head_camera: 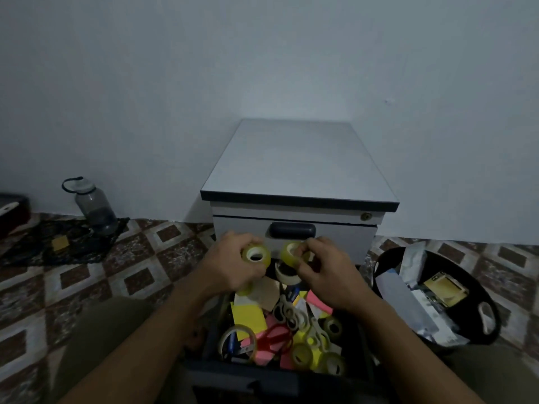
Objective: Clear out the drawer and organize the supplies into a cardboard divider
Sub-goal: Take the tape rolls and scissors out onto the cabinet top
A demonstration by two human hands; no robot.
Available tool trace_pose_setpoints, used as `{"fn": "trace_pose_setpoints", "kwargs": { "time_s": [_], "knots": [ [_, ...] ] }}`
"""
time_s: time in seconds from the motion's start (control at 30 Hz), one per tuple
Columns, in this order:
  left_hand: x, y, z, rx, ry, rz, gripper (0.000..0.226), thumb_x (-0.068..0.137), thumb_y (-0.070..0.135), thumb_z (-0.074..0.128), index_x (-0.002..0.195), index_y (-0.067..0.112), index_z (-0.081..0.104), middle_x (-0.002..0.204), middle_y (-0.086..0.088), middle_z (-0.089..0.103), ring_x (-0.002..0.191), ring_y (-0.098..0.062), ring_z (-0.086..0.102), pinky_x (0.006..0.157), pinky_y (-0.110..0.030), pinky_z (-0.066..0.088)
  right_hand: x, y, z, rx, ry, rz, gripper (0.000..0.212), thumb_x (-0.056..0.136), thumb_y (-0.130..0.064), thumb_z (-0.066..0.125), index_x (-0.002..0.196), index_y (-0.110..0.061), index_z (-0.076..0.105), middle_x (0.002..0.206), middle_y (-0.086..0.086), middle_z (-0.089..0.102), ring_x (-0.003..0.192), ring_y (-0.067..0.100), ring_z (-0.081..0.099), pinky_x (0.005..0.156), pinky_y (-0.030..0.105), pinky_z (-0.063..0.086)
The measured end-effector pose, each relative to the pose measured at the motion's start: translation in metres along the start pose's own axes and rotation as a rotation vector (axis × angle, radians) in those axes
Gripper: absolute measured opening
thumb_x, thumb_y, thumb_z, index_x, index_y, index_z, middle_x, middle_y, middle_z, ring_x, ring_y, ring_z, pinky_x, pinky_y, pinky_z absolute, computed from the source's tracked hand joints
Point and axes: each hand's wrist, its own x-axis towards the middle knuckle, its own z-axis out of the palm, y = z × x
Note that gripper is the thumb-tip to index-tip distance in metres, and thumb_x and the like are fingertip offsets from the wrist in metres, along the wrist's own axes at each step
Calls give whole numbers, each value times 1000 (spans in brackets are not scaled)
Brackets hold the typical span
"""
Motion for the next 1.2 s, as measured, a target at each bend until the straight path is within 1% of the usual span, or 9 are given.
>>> {"fn": "trace_pose_setpoints", "kwargs": {
  "time_s": [0.2, 0.33, 0.43, 0.53, 0.63, 0.77, 0.9, 1.03, 1.2],
  "knots": [
    [22, 21, -64, 36, 93, 115, 48, 78, 34, 81, 123, 30, 64, 101, 7, 53, 84, 1, 54, 68, -4, 38, 39, -24, -42, 8, 92, -98, 8, 90, -34, 65, 93, -29, 61, 97, -10, 52, 81, 4, 54, 67, 17, 42],
    [52, 18, -94, 50, 140, 130, 51, 74, 42, 83, 122, 32, 66, 106, 7, 58, 94, -4, 59, 85, -21, 47, 80, -20, -57, -70, 120, -116, 11, 88, -34, 66, 94, -25, 64, 94, -3, 56, 85, 13, 53, 68, 23, 38],
    [85, 7, -103, 64, 159, 105, 55, 71, 45, 84, 121, 32, 67, 108, 5, 60, 96, -8, 60, 85, -24, 48, 114, -12, -59, -123, 104, -87, 14, 89, -40, 64, 95, -27, 65, 94, -3, 60, 93, 15, 50, 71, 21, 38],
    [119, -4, -102, 107, 169, 81, 57, 70, 43, 84, 123, 29, 67, 107, 4, 59, 94, -11, 59, 82, -22, 45, 145, -5, -52, -173, 82, -48, 19, 87, -40, 61, 99, -26, 66, 99, -1, 62, 100, 21, 49, 83, 37, 46],
    [148, -12, -99, 98, 183, 62, 58, 71, 43, 82, 125, 25, 67, 104, 8, 59, 91, -9, 58, 79, -19, 43, 170, 0, -40, -248, 37, 5, 26, 89, -47, 58, 104, -27, 64, 104, 0, 63, 103, 23, 48, 88, 42, 46],
    [178, -21, -97, 46, 226, 59, 74, 61, 60, 74, 127, 28, 64, 114, 7, 64, 98, -9, 60, 88, -25, 49, 201, 4, -28, -287, 39, 43, 33, 89, -56, 53, 105, -28, 63, 106, -1, 64, 105, 24, 49, 90, 42, 44],
    [195, -27, -92, -29, 272, 52, 64, 71, 48, 79, 129, 25, 61, 114, 3, 63, 104, -14, 59, 90, -29, 50, 223, 7, -20, -230, 78, 72, 31, 87, -55, 55, 102, -30, 63, 108, -2, 65, 105, 23, 49, 88, 39, 38],
    [197, -34, -85, -93, 316, 62, 76, 61, 58, 73, 128, 23, 61, 111, 3, 64, 107, -12, 58, 94, -28, 48, 233, 10, -15, -216, 109, 77, 27, 88, -53, 55, 103, -32, 62, 111, -5, 65, 108, 22, 49, 85, 37, 32],
    [193, -40, -84, -129, 334, 78, 63, 69, 42, 79, 126, 21, 63, 113, 5, 66, 107, -9, 60, 93, -23, 45, 230, 13, -15, -211, 120, 40, 25, 88, -52, 56, 101, -32, 63, 108, -7, 65, 105, 20, 50, 85, 37, 34]
  ]
}}
